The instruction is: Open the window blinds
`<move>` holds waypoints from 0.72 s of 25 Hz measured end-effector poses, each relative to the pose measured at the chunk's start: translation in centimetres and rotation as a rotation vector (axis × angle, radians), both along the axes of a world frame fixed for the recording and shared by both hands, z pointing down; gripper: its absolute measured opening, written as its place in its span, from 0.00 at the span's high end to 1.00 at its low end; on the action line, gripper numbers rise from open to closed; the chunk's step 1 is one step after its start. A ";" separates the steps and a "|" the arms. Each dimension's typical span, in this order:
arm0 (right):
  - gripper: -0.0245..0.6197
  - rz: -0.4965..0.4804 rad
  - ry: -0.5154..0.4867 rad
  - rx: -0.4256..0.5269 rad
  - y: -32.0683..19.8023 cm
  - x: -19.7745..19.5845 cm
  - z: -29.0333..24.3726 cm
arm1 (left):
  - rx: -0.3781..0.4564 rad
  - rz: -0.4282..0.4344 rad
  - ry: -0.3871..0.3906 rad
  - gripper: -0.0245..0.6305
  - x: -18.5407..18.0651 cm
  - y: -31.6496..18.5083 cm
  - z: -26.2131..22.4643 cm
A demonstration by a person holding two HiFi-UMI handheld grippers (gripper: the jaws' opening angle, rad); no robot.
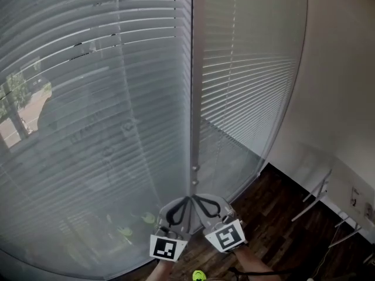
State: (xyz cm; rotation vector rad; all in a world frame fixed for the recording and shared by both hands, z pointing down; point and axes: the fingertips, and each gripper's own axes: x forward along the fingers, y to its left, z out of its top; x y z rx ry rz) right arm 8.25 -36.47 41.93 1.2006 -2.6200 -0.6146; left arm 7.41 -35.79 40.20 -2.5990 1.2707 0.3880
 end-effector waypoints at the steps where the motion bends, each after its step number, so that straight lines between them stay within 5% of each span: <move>1: 0.96 -0.001 0.008 -0.002 -0.3 0.2 0.0 | -0.002 -0.001 0.005 0.97 0.2 -0.2 0.0; 18: 0.95 0.125 0.013 -0.003 -4.1 -0.7 1.2 | -0.024 0.127 -0.005 0.97 -0.7 -3.8 1.8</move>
